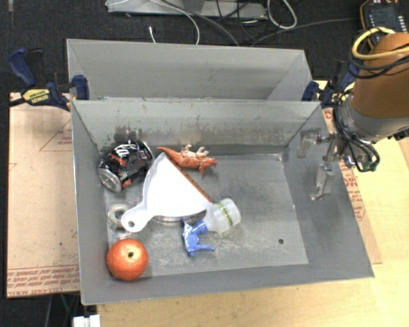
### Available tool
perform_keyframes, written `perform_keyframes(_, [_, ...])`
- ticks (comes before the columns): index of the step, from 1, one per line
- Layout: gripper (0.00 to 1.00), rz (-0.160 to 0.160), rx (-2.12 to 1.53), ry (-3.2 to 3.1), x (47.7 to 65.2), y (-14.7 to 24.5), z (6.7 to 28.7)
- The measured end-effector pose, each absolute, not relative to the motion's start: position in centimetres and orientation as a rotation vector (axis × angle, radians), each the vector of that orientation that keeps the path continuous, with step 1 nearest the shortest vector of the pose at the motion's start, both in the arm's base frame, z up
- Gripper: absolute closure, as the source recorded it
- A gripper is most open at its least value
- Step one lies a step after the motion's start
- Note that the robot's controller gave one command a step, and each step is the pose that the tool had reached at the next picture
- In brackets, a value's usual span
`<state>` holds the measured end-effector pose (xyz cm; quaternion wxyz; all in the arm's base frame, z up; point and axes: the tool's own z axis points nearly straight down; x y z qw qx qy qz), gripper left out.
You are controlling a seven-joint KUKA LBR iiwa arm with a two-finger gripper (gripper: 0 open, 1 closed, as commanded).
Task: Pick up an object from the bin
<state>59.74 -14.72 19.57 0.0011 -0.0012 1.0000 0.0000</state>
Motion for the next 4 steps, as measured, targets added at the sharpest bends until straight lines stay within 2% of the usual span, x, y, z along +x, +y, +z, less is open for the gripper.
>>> perform_keyframes(1, [0.00, 0.000, -0.004, 3.139, 59.7, -14.7, 19.6])
perform_keyframes(2, [0.00, -0.007, -0.034, 3.133, 58.9, -13.0, 18.5])
perform_keyframes(3, [0.00, -0.007, -0.268, 3.116, 62.6, -10.0, 18.0])
perform_keyframes(4, [0.00, 0.003, -0.361, 3.119, 51.0, -6.7, 15.4])
